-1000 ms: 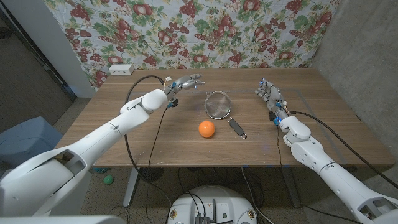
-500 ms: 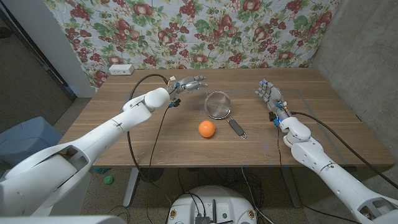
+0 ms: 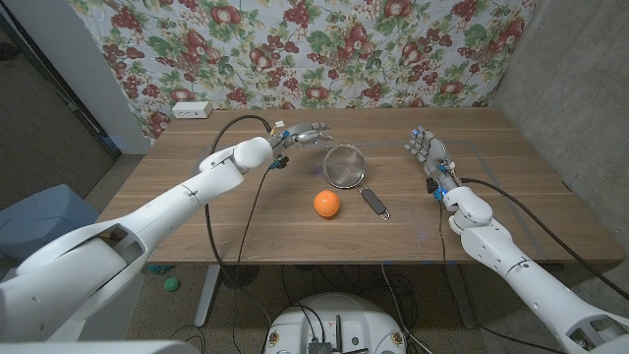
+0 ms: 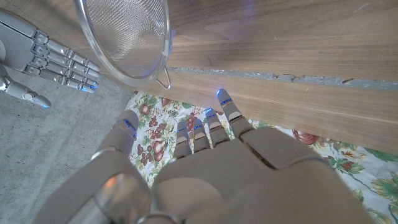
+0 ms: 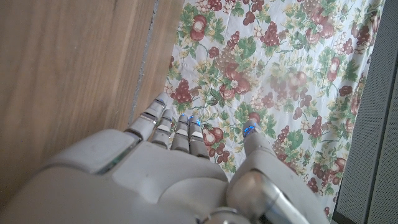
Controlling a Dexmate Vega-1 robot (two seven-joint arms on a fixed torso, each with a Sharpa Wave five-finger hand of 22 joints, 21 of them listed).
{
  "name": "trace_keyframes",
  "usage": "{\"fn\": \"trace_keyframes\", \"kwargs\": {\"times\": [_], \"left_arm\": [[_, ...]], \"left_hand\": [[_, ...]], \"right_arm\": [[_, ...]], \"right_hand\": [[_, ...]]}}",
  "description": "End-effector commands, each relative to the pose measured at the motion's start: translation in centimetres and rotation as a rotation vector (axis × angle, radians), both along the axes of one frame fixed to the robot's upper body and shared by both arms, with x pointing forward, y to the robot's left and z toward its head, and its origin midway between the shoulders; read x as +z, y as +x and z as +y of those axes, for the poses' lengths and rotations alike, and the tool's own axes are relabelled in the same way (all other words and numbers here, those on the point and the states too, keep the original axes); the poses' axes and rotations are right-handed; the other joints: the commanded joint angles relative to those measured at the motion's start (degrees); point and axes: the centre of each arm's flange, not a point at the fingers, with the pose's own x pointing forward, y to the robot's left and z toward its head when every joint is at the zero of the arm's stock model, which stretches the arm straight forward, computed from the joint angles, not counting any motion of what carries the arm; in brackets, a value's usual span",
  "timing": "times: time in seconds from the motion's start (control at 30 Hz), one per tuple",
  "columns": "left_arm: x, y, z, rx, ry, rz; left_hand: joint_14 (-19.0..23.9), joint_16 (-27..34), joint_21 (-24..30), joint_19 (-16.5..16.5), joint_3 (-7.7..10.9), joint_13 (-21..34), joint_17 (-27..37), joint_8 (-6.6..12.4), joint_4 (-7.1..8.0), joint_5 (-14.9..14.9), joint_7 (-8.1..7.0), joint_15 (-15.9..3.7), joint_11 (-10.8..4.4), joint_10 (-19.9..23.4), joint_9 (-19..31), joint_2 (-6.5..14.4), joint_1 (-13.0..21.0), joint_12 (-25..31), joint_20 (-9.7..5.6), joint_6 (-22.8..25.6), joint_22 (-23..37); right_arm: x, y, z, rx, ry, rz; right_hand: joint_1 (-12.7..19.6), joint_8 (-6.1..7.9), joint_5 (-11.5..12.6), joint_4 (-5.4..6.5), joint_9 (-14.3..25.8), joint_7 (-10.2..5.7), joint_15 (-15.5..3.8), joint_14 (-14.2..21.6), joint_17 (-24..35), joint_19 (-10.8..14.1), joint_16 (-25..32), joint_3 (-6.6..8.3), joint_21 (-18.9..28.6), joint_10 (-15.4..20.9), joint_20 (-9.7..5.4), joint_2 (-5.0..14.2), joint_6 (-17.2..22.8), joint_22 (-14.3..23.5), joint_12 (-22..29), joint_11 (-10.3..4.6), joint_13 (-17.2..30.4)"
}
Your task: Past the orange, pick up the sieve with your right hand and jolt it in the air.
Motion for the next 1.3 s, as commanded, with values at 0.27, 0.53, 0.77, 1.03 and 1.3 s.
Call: {"fn": "trace_keyframes", "kwargs": {"times": [0.27,0.53,0.77,1.03,1.3], "left_arm": [[-0.1,-0.3,-1.4,0.032,0.068,-0.012],[-0.2,-0.2,-2.0,0.042,0.093,-0.014],[-0.2,-0.2,-2.6,0.043,0.115,-0.020],[-0.3,0.0,-3.2,0.042,0.139,-0.012],[-0.5,0.3,-3.6,0.050,0.158,-0.008]], "left_hand": [[1.17,0.29,-0.36,1.24,0.41,0.27,0.20,0.70,-0.68,0.00,0.05,-0.60,-0.58,1.77,0.28,-0.26,2.58,0.11,-0.17,2.04,0.21],[4.25,1.03,-0.52,2.87,0.48,0.29,0.21,0.77,-0.83,0.04,0.30,-1.54,-0.82,3.63,0.29,-0.99,4.98,0.39,-0.15,2.79,0.21],[5.34,1.04,-0.70,3.79,0.55,0.32,0.20,1.02,-0.87,0.11,0.54,-1.96,-0.82,5.60,0.31,-1.38,6.90,0.76,-0.44,3.81,0.23],[6.28,1.13,-0.85,4.34,0.39,0.34,0.21,1.10,-0.90,0.10,0.49,-2.20,-0.85,6.59,0.31,-1.98,8.08,0.85,-0.54,4.31,0.24],[7.37,1.17,-1.04,5.21,-0.07,0.38,0.23,0.97,-0.68,0.12,0.71,-2.59,-0.99,9.29,0.33,-2.81,9.49,1.41,-0.81,4.61,0.27]], "right_arm": [[-0.6,-0.3,-0.4,0.000,0.007,-0.001],[-0.9,-0.5,-0.6,-0.003,0.017,-0.001],[-1.0,-0.6,-0.8,-0.006,0.019,-0.004],[-1.2,-0.7,-1.0,-0.007,0.025,-0.004],[-1.3,-0.7,-1.2,-0.009,0.025,-0.004]], "right_hand": [[0.21,0.33,0.50,0.05,0.10,-0.01,-0.07,0.29,0.16,0.16,0.28,-0.18,-0.02,0.48,-0.16,0.45,0.28,0.26,0.22,-0.22,0.34],[0.20,0.33,0.50,0.03,0.10,0.04,-0.14,0.29,0.15,0.16,0.28,-0.19,-0.03,0.49,-0.17,0.45,0.31,0.26,0.21,-0.35,0.34],[0.20,0.32,0.50,0.01,0.10,0.05,-0.03,0.29,0.14,0.16,0.28,-0.20,-0.03,0.53,-0.15,0.45,0.30,0.26,0.21,-0.35,0.34],[0.19,0.32,0.50,-0.01,0.10,0.07,-0.03,0.31,0.13,0.16,0.28,-0.21,-0.05,0.55,-0.12,0.45,0.32,0.26,0.21,-0.22,0.34],[0.16,0.31,0.50,-0.01,0.10,0.05,-0.07,0.30,0.12,0.17,0.27,-0.23,-0.05,0.53,-0.12,0.44,0.32,0.26,0.19,-0.24,0.34]]}}
